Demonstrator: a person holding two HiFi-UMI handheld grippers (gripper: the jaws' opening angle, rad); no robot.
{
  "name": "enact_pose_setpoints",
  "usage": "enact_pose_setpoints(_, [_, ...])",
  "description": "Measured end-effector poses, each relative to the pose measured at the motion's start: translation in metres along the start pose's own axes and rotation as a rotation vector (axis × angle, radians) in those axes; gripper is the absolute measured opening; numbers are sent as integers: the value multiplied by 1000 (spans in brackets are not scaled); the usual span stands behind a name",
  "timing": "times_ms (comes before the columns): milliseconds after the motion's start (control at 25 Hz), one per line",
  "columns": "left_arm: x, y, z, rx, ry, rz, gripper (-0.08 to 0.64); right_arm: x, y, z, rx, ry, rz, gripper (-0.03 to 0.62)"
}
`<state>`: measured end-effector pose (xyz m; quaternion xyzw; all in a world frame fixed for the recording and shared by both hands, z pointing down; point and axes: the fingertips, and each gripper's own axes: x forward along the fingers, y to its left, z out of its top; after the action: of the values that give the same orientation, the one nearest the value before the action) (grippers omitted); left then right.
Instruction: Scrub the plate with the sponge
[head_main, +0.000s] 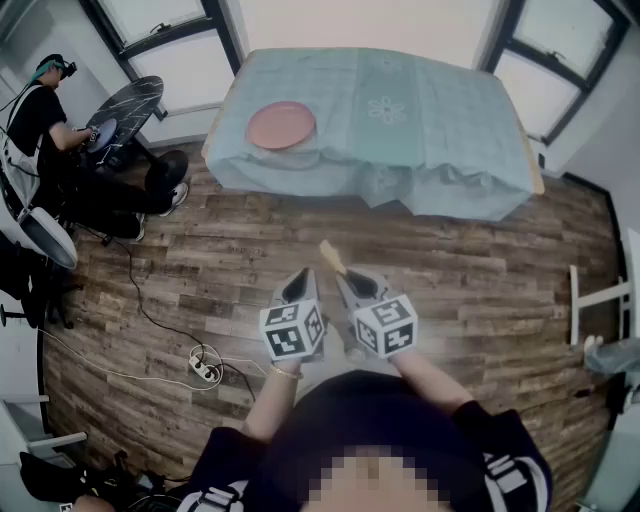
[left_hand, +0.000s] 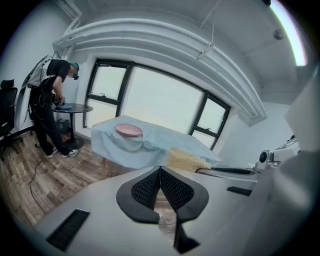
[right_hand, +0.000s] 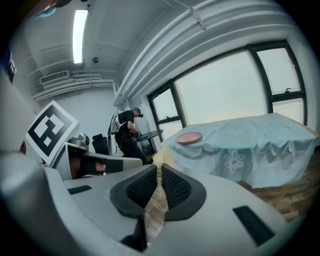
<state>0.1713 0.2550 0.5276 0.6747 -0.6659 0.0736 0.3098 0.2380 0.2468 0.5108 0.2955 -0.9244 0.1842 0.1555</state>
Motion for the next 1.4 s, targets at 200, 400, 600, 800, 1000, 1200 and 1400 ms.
enact_pose_setpoints(200, [-5,8,-1,-42,1,6,12,-1,1,-3,-3,7,-3,37])
enact_pose_setpoints(400, [-3,10,-2,-48,6,21,11,-1,-4,-5,-14,24,-8,37])
enact_pose_setpoints(600, [6,17,-1,-43,16,24,11,11,-2,-1,24,6,58,37])
enact_pose_setpoints(800, [25,34,13,-39,20,28,11,36,-10,14,17,-5,49,37])
enact_pose_setpoints(1000, [54,54,38,-42,26,18,11,69,-29,39,49,-28,20,37])
enact_pose_setpoints(1200, [84,80,63,-52,32,5,11,108,-45,58,64,-29,1,37])
enact_pose_setpoints(1400, [113,111,92,-55,40,-9,11,152,-44,81,54,-24,3,37])
